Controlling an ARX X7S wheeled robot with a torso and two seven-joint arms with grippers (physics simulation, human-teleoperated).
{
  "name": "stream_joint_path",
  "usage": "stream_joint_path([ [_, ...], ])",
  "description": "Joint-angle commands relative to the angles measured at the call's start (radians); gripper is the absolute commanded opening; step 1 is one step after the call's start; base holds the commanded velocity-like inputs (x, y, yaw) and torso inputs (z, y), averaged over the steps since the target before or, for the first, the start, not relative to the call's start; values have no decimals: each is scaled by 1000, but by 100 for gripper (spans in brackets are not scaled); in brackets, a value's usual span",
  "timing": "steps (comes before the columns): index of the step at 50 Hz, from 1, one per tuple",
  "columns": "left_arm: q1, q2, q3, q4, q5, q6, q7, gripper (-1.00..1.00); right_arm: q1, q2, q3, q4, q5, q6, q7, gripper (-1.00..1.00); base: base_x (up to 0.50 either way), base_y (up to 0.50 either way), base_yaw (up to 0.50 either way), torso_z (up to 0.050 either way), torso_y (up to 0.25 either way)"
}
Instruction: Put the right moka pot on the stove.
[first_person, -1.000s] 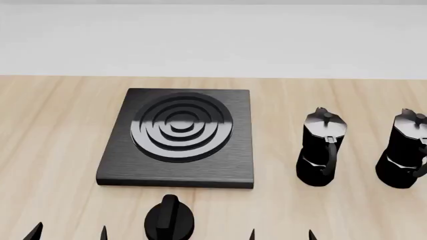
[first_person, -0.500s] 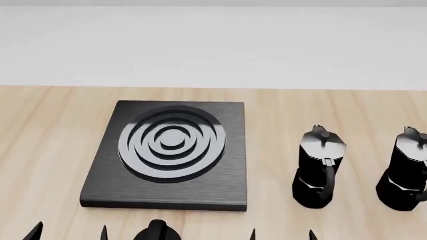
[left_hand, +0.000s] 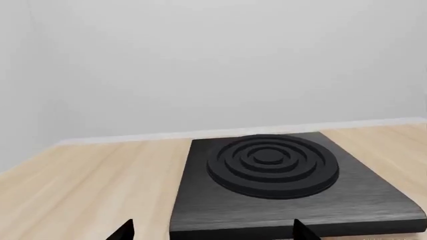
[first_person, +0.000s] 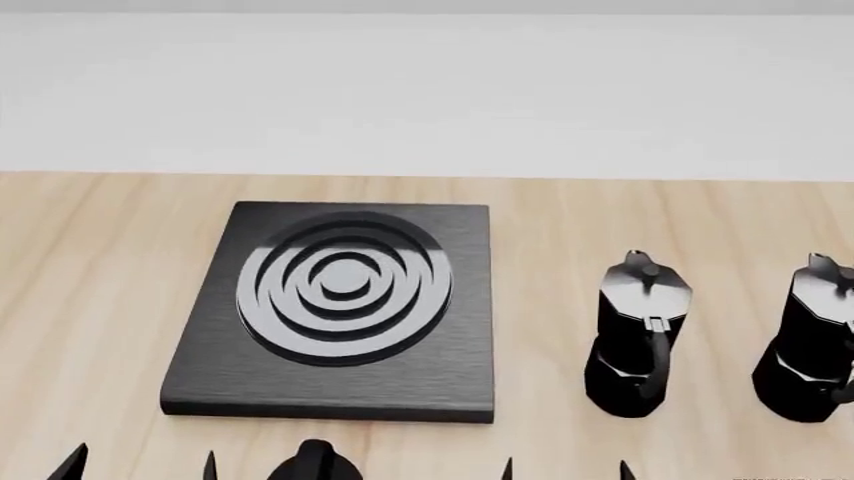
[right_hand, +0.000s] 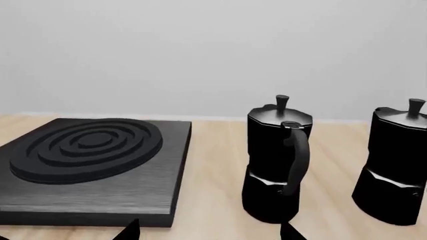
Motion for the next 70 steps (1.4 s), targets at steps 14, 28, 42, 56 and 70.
stream_joint_path([
  [14,-45,-53,39,269,43,-312,-44,100,20,79,7,-260,66,201,4,100,0,0,0,0,1],
  [28,-124,-89,-12,592,-50,-626,-41,100,53,132,10,-423,60,314,34,100,0,0,0,0,0],
  [42,-233,-94,-9,807,-66,-850,-70,100,82,166,27,-584,81,442,66,100,0,0,0,0,0],
  [56,-224,-97,-9,804,-69,-830,-75,100,83,166,32,-583,91,446,73,100,0,0,0,0,0],
  [70,-185,-103,21,734,-30,-725,-92,100,77,165,23,-562,86,425,71,100,0,0,0,0,-15],
])
